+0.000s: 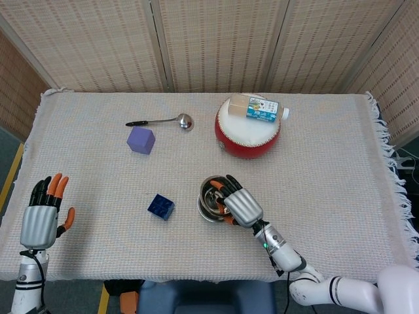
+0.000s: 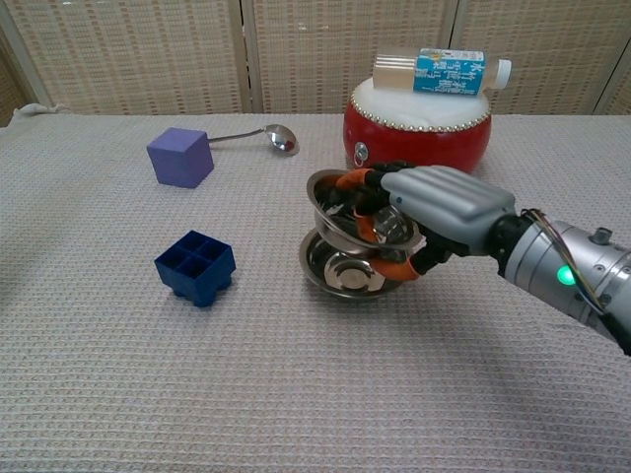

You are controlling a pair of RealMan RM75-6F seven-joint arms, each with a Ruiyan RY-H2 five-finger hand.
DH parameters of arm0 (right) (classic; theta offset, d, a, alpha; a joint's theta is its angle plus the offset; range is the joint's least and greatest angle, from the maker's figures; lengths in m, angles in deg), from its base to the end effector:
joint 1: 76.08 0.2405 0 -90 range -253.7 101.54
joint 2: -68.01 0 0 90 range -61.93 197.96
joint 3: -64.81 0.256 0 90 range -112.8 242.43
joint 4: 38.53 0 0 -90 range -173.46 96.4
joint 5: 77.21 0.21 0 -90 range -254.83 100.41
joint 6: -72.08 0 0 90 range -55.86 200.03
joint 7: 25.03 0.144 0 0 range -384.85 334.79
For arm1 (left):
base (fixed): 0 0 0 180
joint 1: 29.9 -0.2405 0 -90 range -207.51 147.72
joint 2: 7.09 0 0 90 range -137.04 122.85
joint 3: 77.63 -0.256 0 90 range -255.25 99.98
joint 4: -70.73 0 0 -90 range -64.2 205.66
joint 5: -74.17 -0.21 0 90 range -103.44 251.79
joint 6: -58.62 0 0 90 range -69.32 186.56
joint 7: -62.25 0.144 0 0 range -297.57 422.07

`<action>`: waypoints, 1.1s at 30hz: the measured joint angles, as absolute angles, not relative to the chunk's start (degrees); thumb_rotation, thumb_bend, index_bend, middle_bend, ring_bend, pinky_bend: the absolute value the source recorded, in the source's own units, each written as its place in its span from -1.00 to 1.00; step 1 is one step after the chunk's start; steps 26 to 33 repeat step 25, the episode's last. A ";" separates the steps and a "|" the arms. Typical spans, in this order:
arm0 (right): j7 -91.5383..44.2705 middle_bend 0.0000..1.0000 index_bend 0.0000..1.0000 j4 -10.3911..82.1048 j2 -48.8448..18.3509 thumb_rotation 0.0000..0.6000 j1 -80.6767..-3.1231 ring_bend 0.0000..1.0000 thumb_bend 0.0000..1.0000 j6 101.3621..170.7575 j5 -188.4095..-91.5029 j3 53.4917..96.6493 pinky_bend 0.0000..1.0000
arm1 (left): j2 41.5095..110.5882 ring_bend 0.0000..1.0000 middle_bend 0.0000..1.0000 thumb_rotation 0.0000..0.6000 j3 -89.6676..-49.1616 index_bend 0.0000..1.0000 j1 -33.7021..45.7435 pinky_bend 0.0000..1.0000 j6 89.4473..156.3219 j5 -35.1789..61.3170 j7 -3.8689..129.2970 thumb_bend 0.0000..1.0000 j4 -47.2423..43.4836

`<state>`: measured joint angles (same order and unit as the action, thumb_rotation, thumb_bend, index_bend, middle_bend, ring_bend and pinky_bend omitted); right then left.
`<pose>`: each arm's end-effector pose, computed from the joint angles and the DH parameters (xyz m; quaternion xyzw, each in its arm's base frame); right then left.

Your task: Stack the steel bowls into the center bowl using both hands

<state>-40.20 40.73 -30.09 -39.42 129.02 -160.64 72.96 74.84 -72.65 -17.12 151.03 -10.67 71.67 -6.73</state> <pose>-0.1326 -0.2963 -0.0635 0.7776 -0.3234 0.4160 0.3431 -0.2919 0.2300 0.1031 -0.5866 -0.2789 -0.4349 0.6237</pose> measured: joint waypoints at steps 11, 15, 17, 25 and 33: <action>-48.11 -1.00 -1.00 53.57 -20.17 1.00 -42.35 -1.00 -0.78 130.48 -155.86 70.88 -1.00 | 73.32 -1.00 -0.97 1.00 -73.42 -1.00 -18.83 -0.83 151.23 -11.51 71.46 -0.11 -8.71; -51.35 -1.00 -1.00 57.12 -15.91 1.00 -46.09 -1.00 -0.78 135.81 -154.84 69.59 -1.00 | 70.87 -1.00 -0.97 1.00 -75.10 -1.00 -19.99 -0.83 150.93 -12.16 71.25 -0.12 -9.88; -53.01 -1.00 -1.00 58.06 -14.56 1.00 -48.96 -1.00 -0.78 140.67 -154.88 68.62 -1.00 | 68.71 -1.00 -0.97 1.00 -76.19 -1.00 -20.89 -0.83 150.78 -12.48 70.76 -0.12 -10.83; -54.83 -1.00 -1.00 59.36 -10.12 1.00 -65.20 -1.00 -0.78 162.51 -156.36 62.99 -1.00 | 63.47 -1.00 -0.99 1.00 -77.21 -1.00 -23.44 -0.83 150.44 -11.99 66.08 -0.12 -13.62; -54.83 -1.00 -1.00 59.36 -10.12 1.00 -65.20 -1.00 -0.78 162.51 -156.36 62.99 -1.00 | 63.47 -1.00 -0.99 1.00 -77.21 -1.00 -23.44 -0.83 150.44 -11.99 66.08 -0.12 -13.62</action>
